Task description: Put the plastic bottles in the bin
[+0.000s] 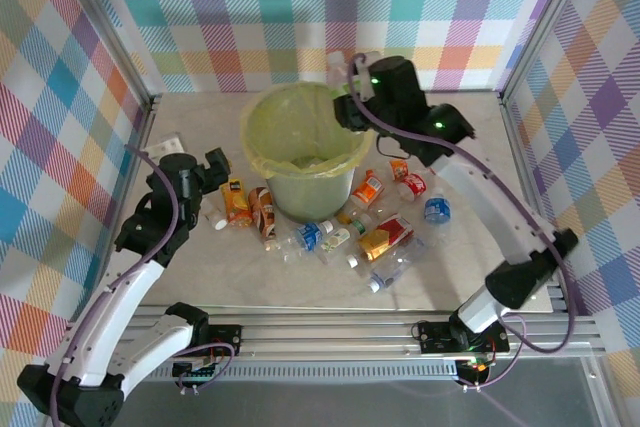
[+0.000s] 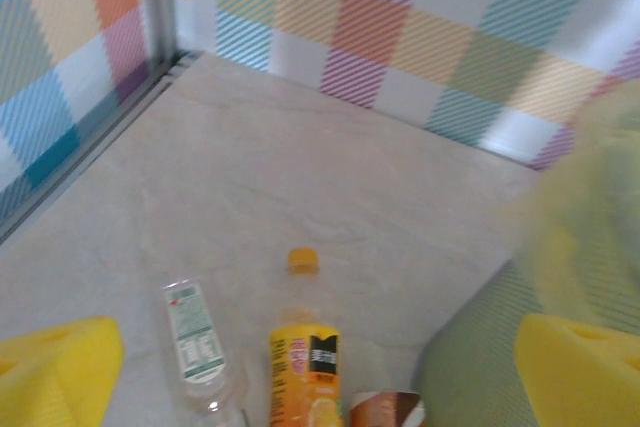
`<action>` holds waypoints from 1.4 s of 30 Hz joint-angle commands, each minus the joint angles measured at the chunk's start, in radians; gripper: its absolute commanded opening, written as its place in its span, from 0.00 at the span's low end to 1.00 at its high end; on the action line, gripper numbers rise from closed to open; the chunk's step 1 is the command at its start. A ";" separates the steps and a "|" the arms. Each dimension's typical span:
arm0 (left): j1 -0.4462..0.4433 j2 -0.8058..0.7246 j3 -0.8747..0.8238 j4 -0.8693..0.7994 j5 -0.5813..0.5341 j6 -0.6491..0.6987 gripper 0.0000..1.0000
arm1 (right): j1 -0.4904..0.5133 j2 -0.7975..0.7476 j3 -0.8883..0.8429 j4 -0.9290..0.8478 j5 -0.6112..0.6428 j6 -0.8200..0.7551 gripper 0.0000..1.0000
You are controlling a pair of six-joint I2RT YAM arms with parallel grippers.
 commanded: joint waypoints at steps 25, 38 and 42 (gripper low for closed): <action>0.327 0.032 -0.275 0.099 0.248 -0.194 1.00 | 0.050 0.480 0.408 -0.262 0.001 -0.116 0.07; 0.383 0.091 -0.323 0.157 0.289 -0.215 1.00 | 0.052 0.501 0.339 -0.313 -0.007 -0.163 0.18; 0.386 0.118 -0.327 0.169 0.295 -0.211 1.00 | 0.052 0.525 0.339 -0.307 0.004 -0.178 0.19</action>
